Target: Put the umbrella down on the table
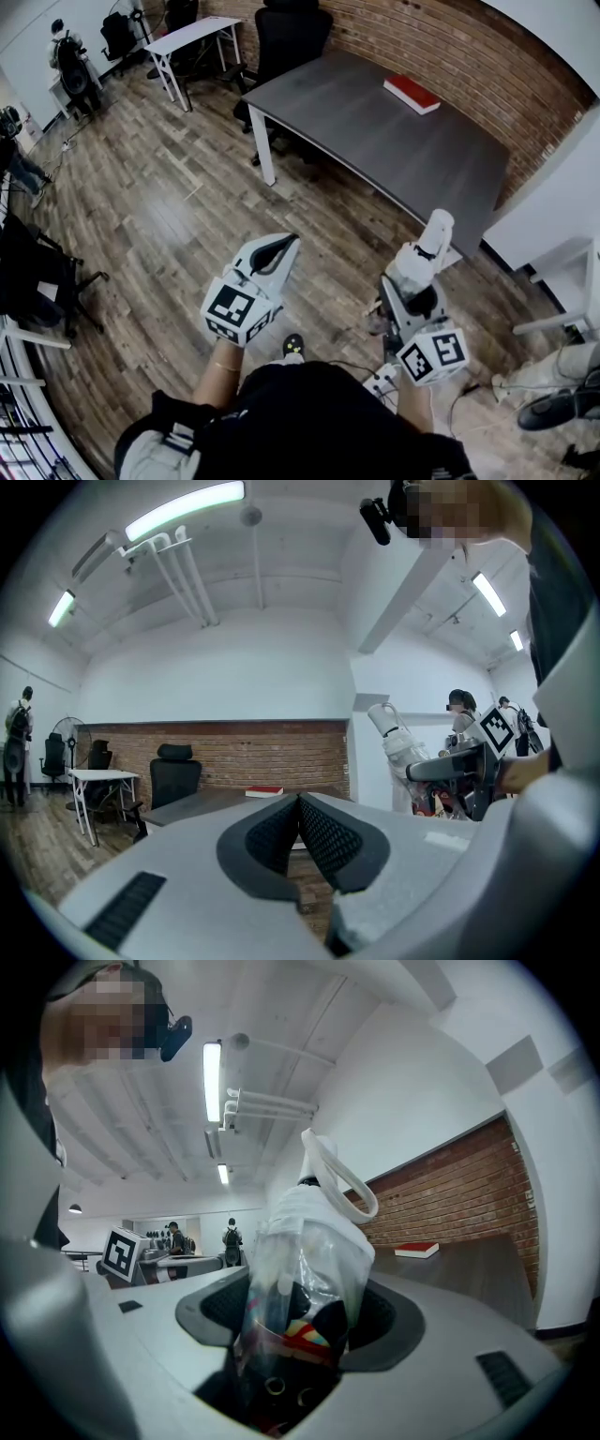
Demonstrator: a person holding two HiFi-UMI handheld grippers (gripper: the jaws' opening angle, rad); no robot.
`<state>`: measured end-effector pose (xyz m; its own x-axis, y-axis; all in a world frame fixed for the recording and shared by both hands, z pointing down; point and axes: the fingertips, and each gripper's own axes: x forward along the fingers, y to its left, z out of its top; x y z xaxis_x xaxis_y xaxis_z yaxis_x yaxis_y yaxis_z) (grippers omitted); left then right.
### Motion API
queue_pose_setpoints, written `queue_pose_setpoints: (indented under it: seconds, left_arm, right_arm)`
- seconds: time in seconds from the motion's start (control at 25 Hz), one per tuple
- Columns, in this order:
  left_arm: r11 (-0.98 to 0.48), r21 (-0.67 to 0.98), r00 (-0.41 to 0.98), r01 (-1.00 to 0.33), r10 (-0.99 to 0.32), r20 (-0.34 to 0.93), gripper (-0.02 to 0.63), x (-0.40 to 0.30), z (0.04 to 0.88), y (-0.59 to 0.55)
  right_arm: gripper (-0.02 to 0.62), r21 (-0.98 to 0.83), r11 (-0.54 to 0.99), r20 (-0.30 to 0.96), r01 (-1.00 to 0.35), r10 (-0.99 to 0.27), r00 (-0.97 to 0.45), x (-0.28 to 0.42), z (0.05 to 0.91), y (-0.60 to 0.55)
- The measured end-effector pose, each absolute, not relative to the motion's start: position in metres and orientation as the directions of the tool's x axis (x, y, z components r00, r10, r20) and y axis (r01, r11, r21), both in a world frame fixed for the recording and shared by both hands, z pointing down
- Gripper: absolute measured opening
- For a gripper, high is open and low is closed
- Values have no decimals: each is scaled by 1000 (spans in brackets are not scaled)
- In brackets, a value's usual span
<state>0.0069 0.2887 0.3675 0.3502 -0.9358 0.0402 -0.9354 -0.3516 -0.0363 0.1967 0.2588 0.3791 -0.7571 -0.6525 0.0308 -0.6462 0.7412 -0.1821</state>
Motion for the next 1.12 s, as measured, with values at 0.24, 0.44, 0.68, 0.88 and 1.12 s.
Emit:
queue_pose_setpoints:
  seconds: [0.24, 0.44, 0.68, 0.88, 1.12]
  left_arm:
    - [-385, -30, 384, -922, -922, 41, 2, -23, 377, 257]
    - [-402, -31, 400, -915, -915, 48, 2, -47, 382, 235]
    - [-407, -21, 407, -913, -913, 29, 2, -75, 382, 211]
    - [-420, -23, 419, -907, -907, 33, 2, -83, 385, 195]
    - [-415, -25, 414, -909, -909, 39, 1, -88, 388, 180]
  right_arm:
    - [284, -177, 710, 47, -681, -685, -727, 170, 386, 234]
    - [284, -192, 691, 49, -697, -703, -710, 149, 388, 216]
    - [284, -182, 679, 53, -711, -715, -697, 126, 388, 198]
    - [284, -191, 668, 49, -719, -725, -687, 117, 388, 182]
    - [284, -205, 668, 59, -716, -722, -690, 112, 397, 162]
